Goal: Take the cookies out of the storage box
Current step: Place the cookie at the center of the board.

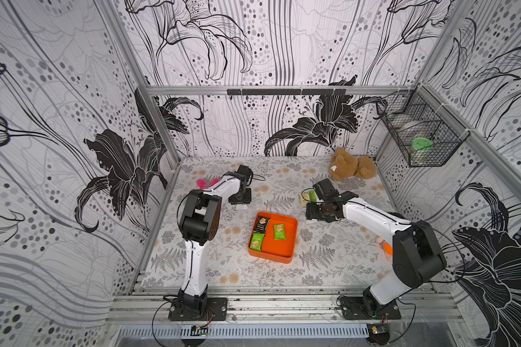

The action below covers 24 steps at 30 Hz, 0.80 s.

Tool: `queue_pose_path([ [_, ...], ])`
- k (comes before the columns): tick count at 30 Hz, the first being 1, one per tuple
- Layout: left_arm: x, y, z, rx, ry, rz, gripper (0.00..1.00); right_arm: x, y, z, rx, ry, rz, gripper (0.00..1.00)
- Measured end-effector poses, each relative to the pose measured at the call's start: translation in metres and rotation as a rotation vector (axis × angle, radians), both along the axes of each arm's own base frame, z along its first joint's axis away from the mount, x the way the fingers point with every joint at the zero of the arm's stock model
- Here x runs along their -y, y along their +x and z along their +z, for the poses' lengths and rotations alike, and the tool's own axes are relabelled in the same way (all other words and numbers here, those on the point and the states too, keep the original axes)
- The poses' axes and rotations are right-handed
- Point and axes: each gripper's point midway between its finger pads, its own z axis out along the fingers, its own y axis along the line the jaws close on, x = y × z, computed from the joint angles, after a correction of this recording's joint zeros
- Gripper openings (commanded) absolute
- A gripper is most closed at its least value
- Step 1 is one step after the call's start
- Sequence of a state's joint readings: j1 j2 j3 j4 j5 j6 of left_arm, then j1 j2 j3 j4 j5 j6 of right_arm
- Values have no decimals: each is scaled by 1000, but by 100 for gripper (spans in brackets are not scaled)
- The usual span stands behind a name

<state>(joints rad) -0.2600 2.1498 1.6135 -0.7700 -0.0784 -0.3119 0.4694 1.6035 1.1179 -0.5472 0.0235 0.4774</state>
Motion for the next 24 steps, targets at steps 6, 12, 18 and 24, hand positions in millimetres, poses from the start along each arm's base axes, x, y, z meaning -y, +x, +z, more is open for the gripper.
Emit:
queue_pose_path([
  [6, 0, 0, 0, 1, -1, 1, 61, 1, -1, 7, 14, 7, 0, 72],
  [12, 2, -2, 32, 60, -31, 25, 64, 2, -5, 15, 32, 17, 0, 72],
  [18, 28, -23, 106, 211, -101, 32, 65, 7, -16, 19, 43, 30, 3, 73],
  [24, 95, -74, 133, 258, -183, -28, 65, 12, -29, 23, 59, 46, 7, 74],
])
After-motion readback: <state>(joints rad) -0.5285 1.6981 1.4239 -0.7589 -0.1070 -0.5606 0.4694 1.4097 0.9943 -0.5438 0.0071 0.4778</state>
